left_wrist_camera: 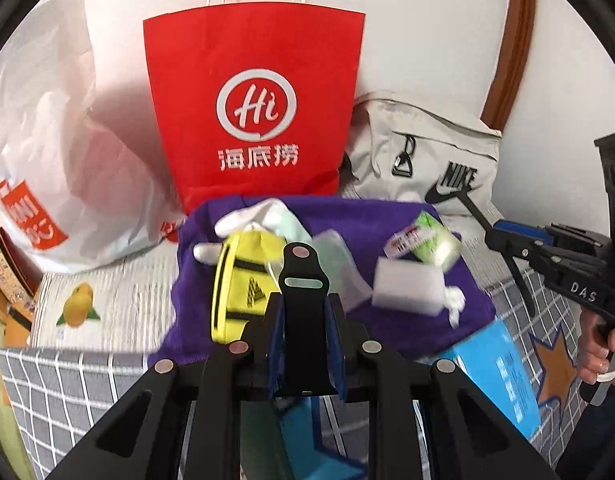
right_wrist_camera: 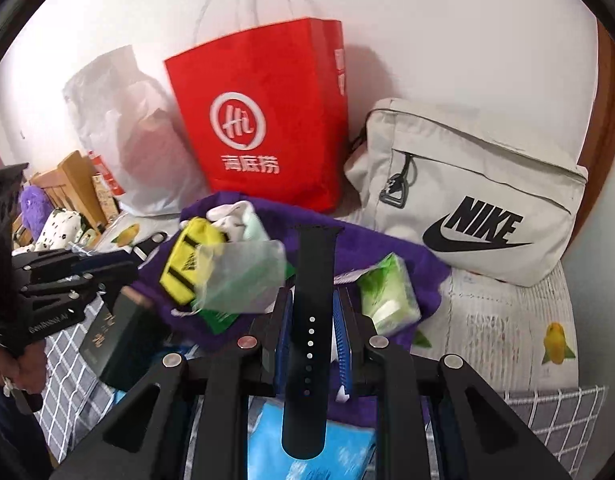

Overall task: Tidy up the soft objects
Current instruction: 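Carry the short strap with the left tool while the right tool carries the long strap toward the towel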

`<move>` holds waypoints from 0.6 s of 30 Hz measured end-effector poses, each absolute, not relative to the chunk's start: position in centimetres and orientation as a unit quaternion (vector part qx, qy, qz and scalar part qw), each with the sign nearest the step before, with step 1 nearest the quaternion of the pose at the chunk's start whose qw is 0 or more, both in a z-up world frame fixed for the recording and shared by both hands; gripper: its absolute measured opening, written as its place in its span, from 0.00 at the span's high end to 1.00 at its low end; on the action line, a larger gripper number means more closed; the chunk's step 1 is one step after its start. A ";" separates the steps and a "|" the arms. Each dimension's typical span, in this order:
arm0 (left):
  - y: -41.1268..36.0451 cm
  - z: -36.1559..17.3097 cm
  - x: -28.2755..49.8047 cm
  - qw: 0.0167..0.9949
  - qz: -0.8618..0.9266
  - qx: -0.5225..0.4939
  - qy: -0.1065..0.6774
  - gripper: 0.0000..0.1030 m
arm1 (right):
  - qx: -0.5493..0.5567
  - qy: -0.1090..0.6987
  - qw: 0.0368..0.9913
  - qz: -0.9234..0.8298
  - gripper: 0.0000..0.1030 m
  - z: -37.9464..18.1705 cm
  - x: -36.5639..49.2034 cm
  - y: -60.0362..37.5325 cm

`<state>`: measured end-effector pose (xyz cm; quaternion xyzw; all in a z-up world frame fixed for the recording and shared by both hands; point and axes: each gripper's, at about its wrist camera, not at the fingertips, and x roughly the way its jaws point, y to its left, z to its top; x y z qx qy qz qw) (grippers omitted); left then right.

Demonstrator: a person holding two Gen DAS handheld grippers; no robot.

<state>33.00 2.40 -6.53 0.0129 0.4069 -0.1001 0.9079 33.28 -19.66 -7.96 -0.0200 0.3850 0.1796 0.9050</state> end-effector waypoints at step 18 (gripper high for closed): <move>0.8 -10.3 40.5 0.890 -0.114 0.000 0.441 0.81 | -0.042 0.446 0.873 0.194 0.80 -12.8 38.5 -19.3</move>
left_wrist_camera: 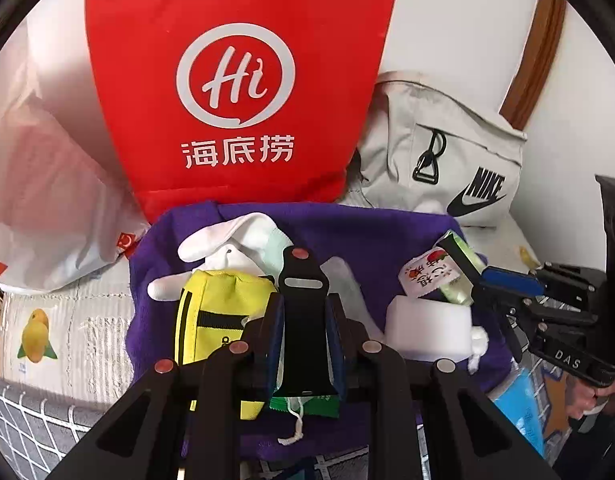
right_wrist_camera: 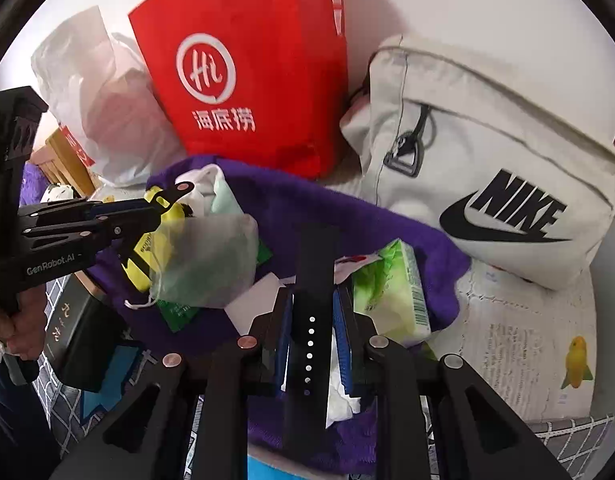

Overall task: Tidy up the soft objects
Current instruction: 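Carry the short strap with the left tool while the right tool carries the long strap toward the towel, then open the left tool over the mesh bag while the right tool releases its strap onto the towel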

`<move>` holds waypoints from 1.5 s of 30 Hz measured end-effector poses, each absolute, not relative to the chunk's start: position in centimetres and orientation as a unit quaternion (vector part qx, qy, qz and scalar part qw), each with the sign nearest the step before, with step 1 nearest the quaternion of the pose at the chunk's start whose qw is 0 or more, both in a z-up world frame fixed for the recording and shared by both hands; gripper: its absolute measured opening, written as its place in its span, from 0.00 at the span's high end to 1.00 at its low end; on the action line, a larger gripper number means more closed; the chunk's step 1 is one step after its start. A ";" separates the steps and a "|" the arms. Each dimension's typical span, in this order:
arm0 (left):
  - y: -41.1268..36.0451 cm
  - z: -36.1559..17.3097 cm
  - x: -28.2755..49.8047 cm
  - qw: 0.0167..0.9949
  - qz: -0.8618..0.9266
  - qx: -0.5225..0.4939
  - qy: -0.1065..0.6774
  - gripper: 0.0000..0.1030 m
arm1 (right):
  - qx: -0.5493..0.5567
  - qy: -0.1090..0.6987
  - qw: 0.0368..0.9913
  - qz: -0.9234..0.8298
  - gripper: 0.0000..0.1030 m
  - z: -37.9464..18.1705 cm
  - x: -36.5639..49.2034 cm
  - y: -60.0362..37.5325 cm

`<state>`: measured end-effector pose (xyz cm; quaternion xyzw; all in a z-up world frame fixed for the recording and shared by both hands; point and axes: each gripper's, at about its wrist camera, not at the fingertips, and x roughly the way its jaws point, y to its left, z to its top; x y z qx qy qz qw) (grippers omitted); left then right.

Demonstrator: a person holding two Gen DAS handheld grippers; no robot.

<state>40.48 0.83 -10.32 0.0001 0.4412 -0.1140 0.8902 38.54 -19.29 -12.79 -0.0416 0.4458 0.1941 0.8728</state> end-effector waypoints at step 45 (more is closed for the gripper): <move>0.1 -13.8 41.9 0.854 -0.098 -0.023 0.510 0.51 | -0.072 0.460 0.864 0.191 0.58 -14.5 39.0 -18.3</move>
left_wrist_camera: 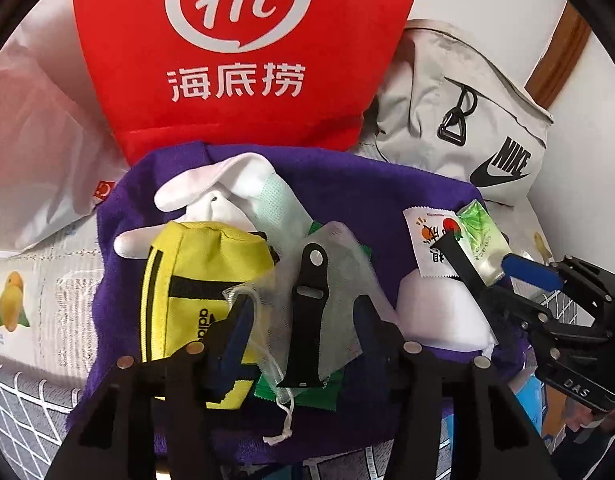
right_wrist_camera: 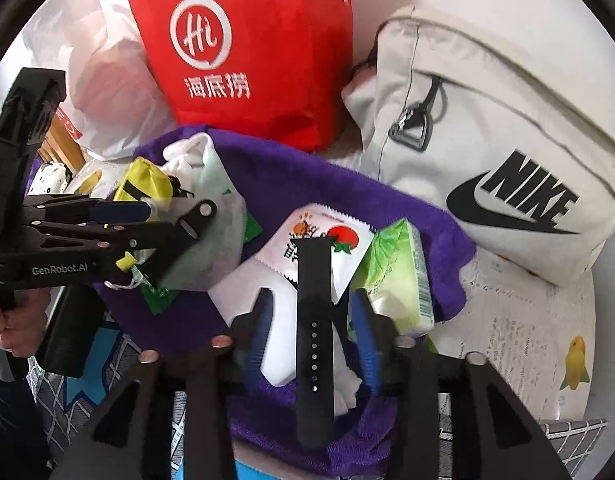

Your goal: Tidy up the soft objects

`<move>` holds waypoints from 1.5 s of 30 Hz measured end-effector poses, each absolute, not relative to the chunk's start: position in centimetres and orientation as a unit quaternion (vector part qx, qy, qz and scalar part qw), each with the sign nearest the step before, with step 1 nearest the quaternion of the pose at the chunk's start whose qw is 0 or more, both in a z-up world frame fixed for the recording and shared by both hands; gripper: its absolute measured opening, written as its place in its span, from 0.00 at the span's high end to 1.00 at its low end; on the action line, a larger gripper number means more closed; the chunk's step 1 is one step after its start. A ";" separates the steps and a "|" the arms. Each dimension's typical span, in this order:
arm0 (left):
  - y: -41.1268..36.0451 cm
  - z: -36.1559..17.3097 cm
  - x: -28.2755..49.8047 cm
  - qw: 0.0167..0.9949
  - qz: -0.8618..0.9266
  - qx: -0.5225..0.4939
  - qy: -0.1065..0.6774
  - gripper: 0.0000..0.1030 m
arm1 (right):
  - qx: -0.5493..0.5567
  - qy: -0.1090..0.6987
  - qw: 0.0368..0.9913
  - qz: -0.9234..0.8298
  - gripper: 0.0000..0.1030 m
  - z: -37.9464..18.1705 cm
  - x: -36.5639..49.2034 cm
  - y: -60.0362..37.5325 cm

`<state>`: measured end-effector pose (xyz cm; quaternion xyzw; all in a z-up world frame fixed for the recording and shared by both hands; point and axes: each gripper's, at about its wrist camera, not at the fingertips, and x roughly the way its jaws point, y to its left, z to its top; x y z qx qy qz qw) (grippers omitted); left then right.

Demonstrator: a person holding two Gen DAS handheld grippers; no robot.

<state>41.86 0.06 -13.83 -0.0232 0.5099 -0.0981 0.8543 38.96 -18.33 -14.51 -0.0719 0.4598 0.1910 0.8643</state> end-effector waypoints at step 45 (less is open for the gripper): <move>2.6 -5.2 15.3 0.908 0.007 -0.005 0.419 0.06 | -0.048 0.383 0.916 0.109 0.07 -7.7 14.7 -17.5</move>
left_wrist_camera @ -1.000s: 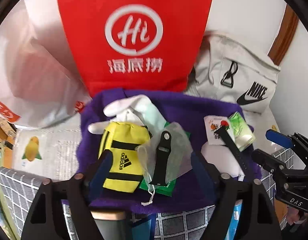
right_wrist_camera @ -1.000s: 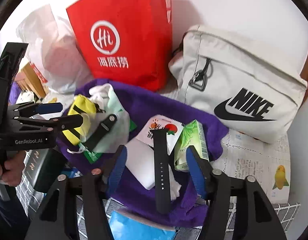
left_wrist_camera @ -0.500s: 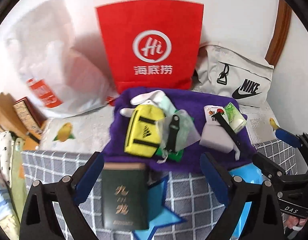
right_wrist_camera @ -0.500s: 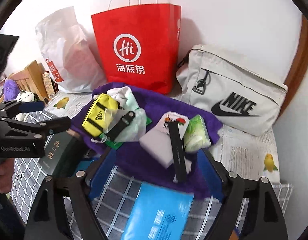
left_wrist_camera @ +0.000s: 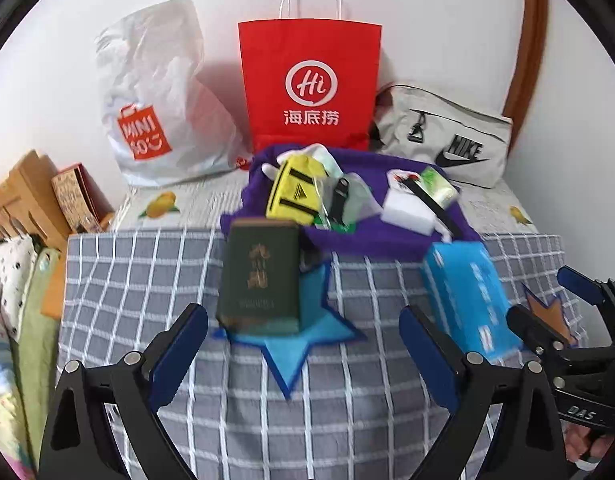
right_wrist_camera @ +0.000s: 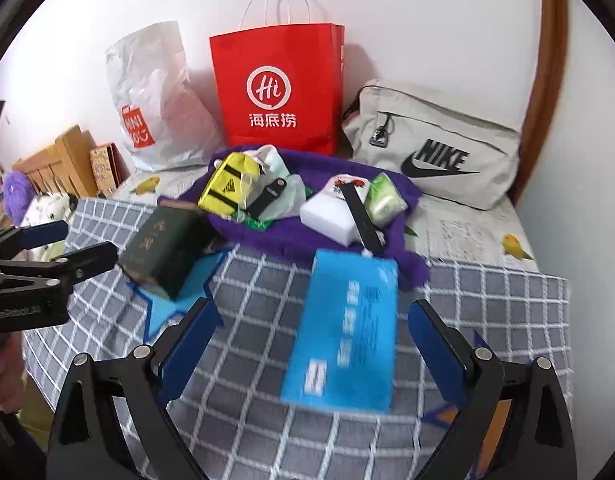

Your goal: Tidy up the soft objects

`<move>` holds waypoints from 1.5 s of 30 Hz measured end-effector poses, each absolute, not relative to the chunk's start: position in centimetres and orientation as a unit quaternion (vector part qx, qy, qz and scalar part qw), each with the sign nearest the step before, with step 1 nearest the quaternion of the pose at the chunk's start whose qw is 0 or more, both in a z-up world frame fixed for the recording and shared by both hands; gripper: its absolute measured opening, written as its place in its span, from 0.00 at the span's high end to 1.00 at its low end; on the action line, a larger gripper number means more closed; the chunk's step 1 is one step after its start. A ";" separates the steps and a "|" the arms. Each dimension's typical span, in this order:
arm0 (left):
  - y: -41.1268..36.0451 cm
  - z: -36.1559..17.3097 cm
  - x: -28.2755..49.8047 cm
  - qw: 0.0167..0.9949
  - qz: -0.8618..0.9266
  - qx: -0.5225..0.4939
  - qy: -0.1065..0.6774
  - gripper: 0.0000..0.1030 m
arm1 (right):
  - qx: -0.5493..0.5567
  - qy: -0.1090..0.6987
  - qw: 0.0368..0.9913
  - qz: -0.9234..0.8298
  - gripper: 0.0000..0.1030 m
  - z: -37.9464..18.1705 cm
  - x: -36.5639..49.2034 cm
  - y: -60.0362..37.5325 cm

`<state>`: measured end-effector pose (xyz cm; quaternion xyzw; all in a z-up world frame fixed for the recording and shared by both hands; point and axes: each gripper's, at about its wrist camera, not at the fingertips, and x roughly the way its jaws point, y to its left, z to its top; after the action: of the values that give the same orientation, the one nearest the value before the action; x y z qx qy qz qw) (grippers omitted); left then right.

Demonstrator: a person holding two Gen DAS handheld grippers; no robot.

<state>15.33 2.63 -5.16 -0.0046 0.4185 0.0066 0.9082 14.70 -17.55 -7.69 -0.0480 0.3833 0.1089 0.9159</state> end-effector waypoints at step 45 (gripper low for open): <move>2.9 -4.7 5.5 0.920 0.014 -0.020 0.391 0.02 | -0.009 0.351 0.934 0.067 0.06 -6.2 5.5 -20.2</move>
<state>5.49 2.89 -4.72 -0.0199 0.3910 0.0145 0.9201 5.49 -20.22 -6.17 -0.0085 0.3510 0.0668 0.9339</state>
